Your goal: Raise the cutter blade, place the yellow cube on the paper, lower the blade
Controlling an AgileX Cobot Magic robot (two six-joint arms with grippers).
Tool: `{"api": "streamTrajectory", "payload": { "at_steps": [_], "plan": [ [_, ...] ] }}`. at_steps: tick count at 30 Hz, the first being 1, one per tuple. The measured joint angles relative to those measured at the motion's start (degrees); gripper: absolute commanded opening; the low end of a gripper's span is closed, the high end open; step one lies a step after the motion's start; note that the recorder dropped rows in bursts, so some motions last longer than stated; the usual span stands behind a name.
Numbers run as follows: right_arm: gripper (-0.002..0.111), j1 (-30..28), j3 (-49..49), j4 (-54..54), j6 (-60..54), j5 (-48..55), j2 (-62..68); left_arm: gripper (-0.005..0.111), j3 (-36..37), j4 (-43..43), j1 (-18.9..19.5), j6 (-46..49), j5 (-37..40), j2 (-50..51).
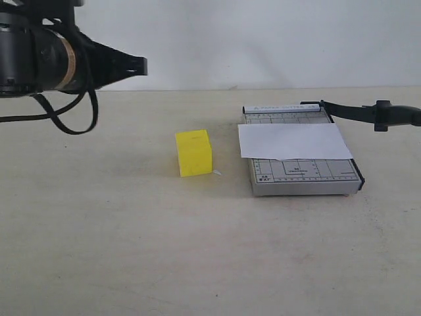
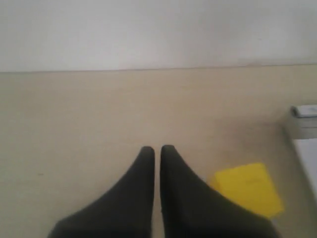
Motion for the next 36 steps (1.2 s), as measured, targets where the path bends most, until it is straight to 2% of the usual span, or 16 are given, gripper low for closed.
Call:
{"api": "streamTrajectory", "payload": {
  "at_steps": [2, 5, 9, 12, 14, 17, 21, 24, 26, 29, 32, 34, 36],
  "plan": [
    [0.0, 0.0, 0.0, 0.0, 0.0, 0.0, 0.0, 0.004, 0.0, -2.9, 0.0, 1.4, -6.9, 0.0],
    [0.0, 0.0, 0.0, 0.0, 0.0, 0.0, 0.0, 0.004, 0.0, -3.6, 0.0, 6.4, -21.2, 0.1],
    [0.0, 0.0, 0.0, 0.0, 0.0, 0.0, 0.0, 0.004, 0.0, 4.7, 0.0, 18.6, -44.7, 1.3],
    [0.0, 0.0, 0.0, 0.0, 0.0, -0.1, 0.0, 0.004, 0.0, 10.1, -0.1, 26.8, -55.1, 1.5],
    [0.0, 0.0, 0.0, 0.0, 0.0, -0.1, 0.0, 0.004, 0.0, 12.2, -0.1, 29.3, -56.9, 1.5],
    [0.0, 0.0, 0.0, 0.0, 0.1, -0.3, 0.0, 0.004, 0.0, 13.3, -0.1, 37.1, -53.1, 1.5],
    [0.0, 0.0, 0.0, 0.0, 0.1, -0.3, 0.0, 0.004, 0.0, 13.6, -0.1, 56.8, -45.1, 1.6],
    [0.0, 0.0, 0.0, 0.0, 0.1, -0.3, 0.0, 0.004, 0.0, 11.4, -0.1, 70.2, -42.5, 1.9],
    [0.0, 0.0, 0.0, 0.0, 0.1, -0.3, 0.0, 0.004, 0.0, 1.9, -0.1, 74.0, -42.2, 2.3],
    [0.0, 0.0, 0.0, 0.0, 0.1, -0.3, 0.0, 0.004, -0.2, -23.0, -0.1, 78.4, -43.5, 3.6],
    [0.0, 0.0, 0.0, 0.0, 0.1, -0.3, 0.0, 0.004, -1.9, -48.8, -0.1, 87.0, -43.6, 6.3],
    [0.0, 0.0, 0.0, 0.0, 0.1, -0.3, 0.0, 0.004, -4.8, -66.8, 0.0, 90.9, -40.2, 9.4],
    [0.0, 0.0, 0.0, 0.0, 0.1, -0.3, 0.0, 0.004, -8.9, -79.2, 0.9, 93.6, -33.2, 12.6]
  ]
}}
